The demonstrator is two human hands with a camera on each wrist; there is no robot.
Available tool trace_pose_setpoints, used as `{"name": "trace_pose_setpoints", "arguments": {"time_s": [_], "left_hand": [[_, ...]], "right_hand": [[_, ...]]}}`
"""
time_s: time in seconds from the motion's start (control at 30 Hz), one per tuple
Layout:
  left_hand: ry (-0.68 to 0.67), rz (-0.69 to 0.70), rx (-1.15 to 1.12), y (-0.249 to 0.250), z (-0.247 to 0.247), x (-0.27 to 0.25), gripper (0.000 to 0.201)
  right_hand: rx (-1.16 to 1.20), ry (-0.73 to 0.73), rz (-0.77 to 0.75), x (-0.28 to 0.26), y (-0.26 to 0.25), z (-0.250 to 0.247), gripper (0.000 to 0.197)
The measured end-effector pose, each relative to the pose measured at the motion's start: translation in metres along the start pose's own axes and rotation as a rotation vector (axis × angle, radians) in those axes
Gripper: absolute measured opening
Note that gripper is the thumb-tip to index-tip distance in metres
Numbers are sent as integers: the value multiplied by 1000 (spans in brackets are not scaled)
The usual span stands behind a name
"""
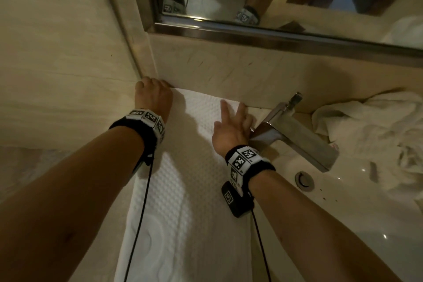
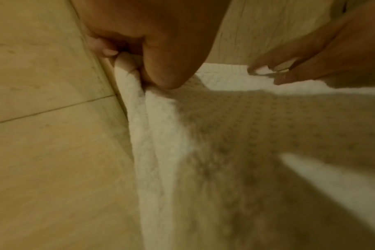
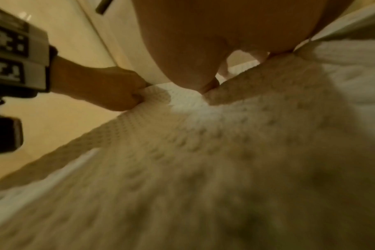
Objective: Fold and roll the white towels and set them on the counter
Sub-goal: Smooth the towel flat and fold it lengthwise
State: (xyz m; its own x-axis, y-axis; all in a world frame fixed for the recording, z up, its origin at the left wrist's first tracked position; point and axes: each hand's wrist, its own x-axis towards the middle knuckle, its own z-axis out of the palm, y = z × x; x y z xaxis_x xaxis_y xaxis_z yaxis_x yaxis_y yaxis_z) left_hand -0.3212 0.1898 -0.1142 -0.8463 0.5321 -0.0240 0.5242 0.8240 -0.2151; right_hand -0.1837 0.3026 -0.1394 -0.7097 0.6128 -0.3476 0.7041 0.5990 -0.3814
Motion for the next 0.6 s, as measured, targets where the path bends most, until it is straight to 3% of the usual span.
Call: {"name": "trace_pose_setpoints", "arguments": {"time_s": [0.13,0.3,0.47,0.6], "left_hand": [[-105,1,-60,-5,4,0,26],[-250,-21,-372,-11,10,1,33],[-200,43,-293,-13,16,-3,39],[-200,42,-192,-12,7,-5,48]], "right_hand": [[-160,-128,12,-2,-4,7,67],[-199,-135,-16,-10,-18,6,77],[-137,-304,-311,-21,-39,23,75],[-235,-307,-336,-16,-32,39,73]]}}
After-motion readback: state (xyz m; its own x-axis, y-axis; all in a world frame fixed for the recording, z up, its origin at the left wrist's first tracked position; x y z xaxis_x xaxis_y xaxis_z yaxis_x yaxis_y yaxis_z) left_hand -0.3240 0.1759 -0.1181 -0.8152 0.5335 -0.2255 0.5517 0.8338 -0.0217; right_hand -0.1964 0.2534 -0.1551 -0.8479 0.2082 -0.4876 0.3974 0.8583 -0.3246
